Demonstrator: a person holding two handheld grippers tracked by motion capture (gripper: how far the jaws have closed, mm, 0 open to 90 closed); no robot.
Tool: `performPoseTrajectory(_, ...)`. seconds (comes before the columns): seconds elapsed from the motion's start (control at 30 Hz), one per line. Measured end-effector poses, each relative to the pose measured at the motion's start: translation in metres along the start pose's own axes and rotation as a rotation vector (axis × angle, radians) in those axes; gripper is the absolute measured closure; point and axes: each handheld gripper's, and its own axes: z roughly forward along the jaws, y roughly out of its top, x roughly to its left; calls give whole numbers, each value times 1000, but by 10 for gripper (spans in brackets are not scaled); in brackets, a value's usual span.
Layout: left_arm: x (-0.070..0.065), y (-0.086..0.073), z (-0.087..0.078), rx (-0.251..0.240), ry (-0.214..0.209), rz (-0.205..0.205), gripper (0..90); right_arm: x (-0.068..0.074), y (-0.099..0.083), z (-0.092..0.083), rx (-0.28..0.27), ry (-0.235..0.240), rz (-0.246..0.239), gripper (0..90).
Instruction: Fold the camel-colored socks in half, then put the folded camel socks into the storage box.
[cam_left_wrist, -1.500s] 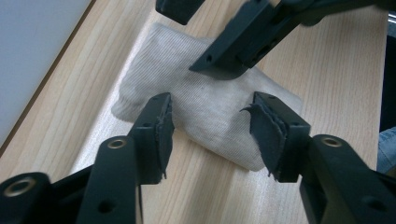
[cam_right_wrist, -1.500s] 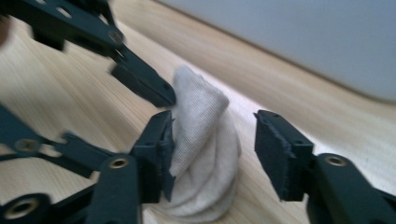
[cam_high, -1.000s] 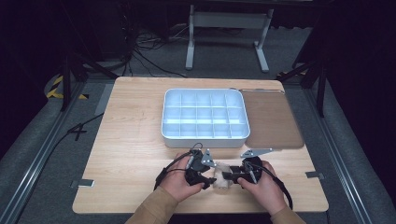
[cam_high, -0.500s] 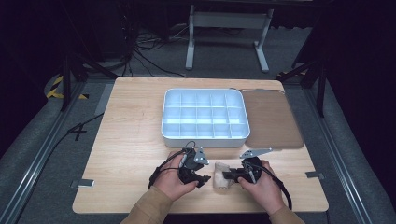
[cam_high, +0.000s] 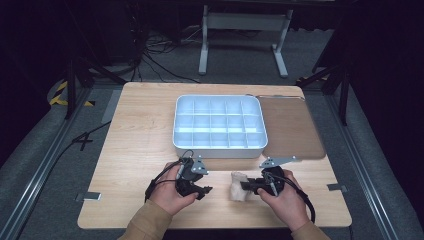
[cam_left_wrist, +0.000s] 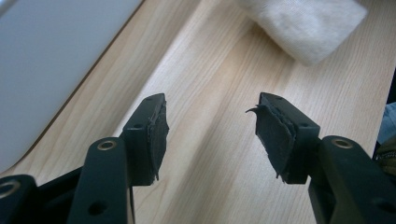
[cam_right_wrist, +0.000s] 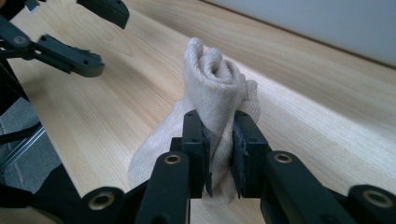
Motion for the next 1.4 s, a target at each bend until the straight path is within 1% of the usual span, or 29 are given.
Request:
performPoseTrajectory(0.13,2,-1,-1,1,4,-10,441,3,11,-9,6,-14,-26,773)
performPoseTrajectory(0.2,4,-3,-3,-3,1,-25,439,4,15,-13,5,-18,-32,773)
performPoseTrajectory(0.27,7,-4,-6,0,4,-40,441,4,20,-17,1,-18,-34,772)
performPoseTrajectory(0.37,9,-5,-11,3,11,-49,450,3,24,-20,5,-24,-31,772)
performPoseTrajectory(0.4,10,-6,-13,-5,9,-59,452,2,26,-22,4,-26,-34,772)
performPoseTrajectory(0.47,13,-7,-16,-11,14,-59,452,2,29,-24,8,-29,-36,772)
performPoseTrajectory(0.5,14,-7,-17,-15,12,-71,452,2,31,-25,8,-32,-37,772)
performPoseTrajectory(0.53,15,-8,-18,-18,16,-68,452,2,33,-27,9,-34,-40,772)
performPoseTrajectory(0.6,17,-9,-20,-19,19,-81,451,2,36,-29,7,-37,-44,772)
performPoseTrajectory(0.63,18,-9,-21,-21,20,-77,451,2,39,-30,8,-40,-46,772)
performPoseTrajectory(0.7,19,-10,-22,-21,19,-85,451,2,41,-33,8,-43,-48,771)
performPoseTrajectory(0.77,19,-11,-22,-33,22,-91,450,1,45,-35,6,-44,-49,771)
performPoseTrajectory(0.93,20,-10,-23,-33,18,-93,445,-1,51,-40,3,-48,-52,769)
performPoseTrajectory(1.03,21,-10,-23,-22,16,-90,445,-3,55,-43,-1,-55,-54,769)
performPoseTrajectory(1.07,21,-10,-23,-22,18,-84,445,-3,56,-44,-1,-56,-52,769)
performPoseTrajectory(1.2,21,-10,-23,-30,15,-94,445,-5,62,-47,-8,-63,-63,768)
performPoseTrajectory(1.3,22,-11,-25,-33,17,-95,445,-6,68,-51,-7,-70,-69,768)
performPoseTrajectory(1.33,22,-11,-26,-32,25,-88,445,-7,70,-52,-6,-73,-72,767)
performPoseTrajectory(1.37,22,-12,-26,-40,19,-102,445,-8,72,-52,-6,-79,-76,767)
performPoseTrajectory(1.4,22,-12,-26,-40,19,-102,444,-8,72,-52,-6,-79,-76,767)
